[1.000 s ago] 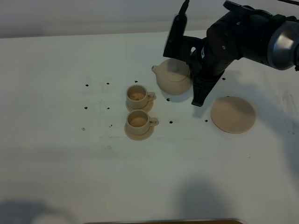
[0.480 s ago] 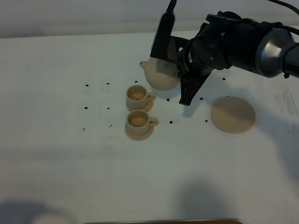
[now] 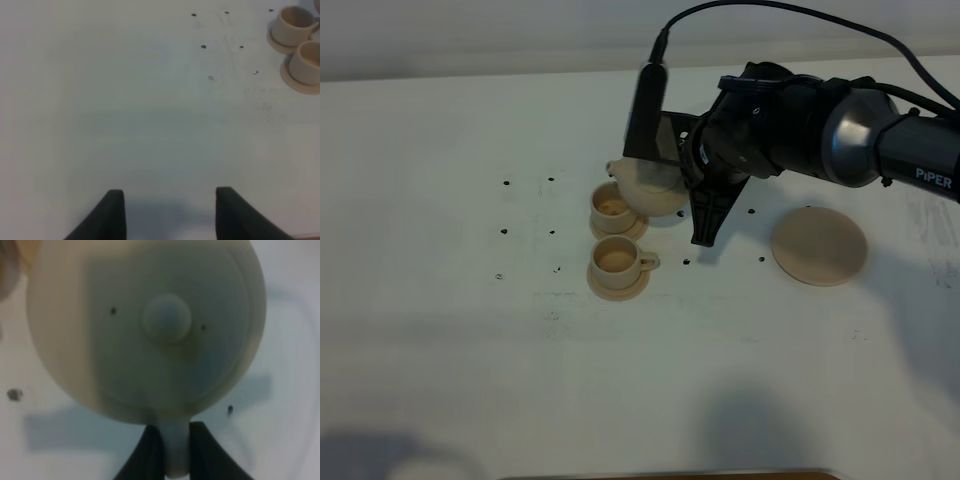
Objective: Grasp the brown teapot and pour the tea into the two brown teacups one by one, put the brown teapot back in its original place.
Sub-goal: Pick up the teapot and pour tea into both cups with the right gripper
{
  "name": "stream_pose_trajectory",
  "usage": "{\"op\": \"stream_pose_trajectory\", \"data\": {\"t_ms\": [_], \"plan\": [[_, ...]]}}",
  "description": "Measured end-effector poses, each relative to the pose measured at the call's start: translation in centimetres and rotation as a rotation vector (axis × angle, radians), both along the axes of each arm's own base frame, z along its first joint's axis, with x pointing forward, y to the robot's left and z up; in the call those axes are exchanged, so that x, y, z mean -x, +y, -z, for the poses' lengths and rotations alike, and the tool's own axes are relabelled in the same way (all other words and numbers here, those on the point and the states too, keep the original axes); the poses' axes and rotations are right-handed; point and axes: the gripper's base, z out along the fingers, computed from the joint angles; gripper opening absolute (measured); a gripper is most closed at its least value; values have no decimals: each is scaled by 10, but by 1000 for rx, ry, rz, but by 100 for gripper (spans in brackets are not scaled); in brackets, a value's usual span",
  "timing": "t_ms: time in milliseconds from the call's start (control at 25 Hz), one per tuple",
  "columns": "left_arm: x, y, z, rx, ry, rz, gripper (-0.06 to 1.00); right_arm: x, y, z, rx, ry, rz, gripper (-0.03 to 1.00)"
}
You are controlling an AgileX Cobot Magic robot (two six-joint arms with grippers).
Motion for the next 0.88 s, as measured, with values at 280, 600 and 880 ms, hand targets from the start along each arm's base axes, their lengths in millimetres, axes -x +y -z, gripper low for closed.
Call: {"op": "stream_pose_trajectory", "data": {"t_ms": [280,600,880], "plan": [[0,0,0,0,0,0,48,-2,2,2,33,-30,-30,9],[0,0,0,0,0,0,48,-6,-1,2,84,-69,-55,9],[0,0,0,0,0,0,48,-11,-4,-1,101,-100,-68,9]]}}
